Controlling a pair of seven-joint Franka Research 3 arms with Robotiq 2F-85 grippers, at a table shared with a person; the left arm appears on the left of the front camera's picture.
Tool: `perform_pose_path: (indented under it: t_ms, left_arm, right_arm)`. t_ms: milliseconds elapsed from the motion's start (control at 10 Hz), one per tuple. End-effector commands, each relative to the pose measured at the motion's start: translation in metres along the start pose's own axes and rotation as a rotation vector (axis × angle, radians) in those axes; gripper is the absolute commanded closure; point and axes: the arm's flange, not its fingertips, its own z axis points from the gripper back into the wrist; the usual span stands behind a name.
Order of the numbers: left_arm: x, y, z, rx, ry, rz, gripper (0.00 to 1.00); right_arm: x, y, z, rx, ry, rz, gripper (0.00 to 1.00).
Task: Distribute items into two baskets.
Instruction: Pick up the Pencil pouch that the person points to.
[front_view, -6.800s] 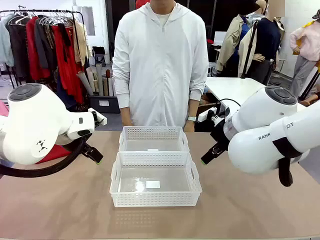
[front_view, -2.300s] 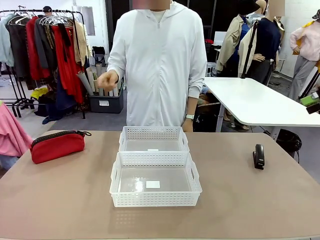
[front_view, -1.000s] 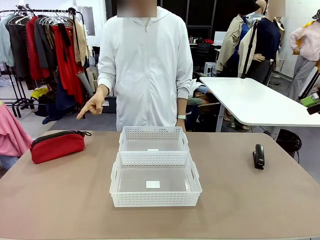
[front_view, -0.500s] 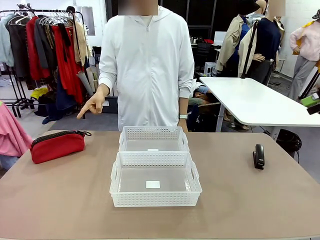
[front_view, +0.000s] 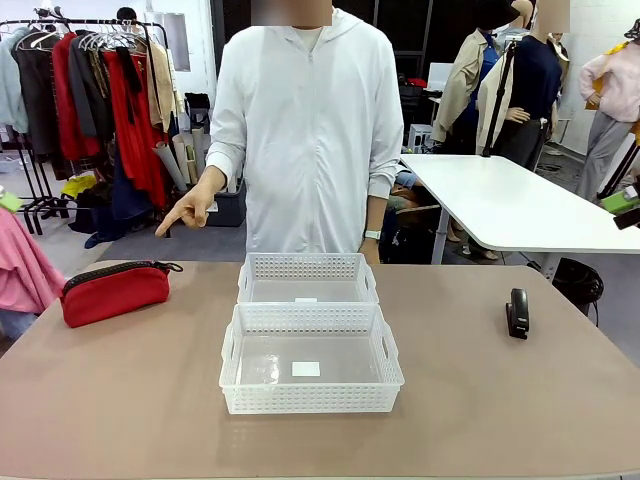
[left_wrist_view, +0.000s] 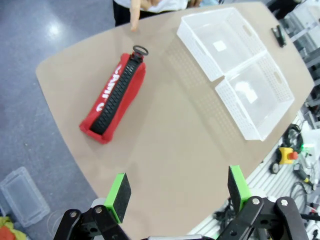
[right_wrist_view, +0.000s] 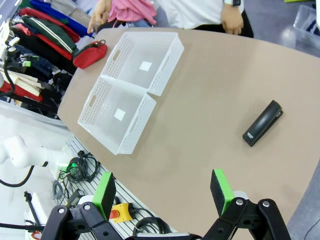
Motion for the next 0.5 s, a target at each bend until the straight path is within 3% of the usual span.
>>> perform_pose_path:
  t_ms: [0,400]
  left_arm:
    - [0.034,0.013,-0.009,0.051,0.061,-0.024,0.0]
    - [0.093,0.037,-0.06,0.08,0.276,-0.107,0.0]
  right_arm:
    - [0.001,0.001,-0.001,-0.001,-0.008,0.008,0.0]
    - [0.001,0.001,-0.001,-0.001,-0.008,0.008,0.0]
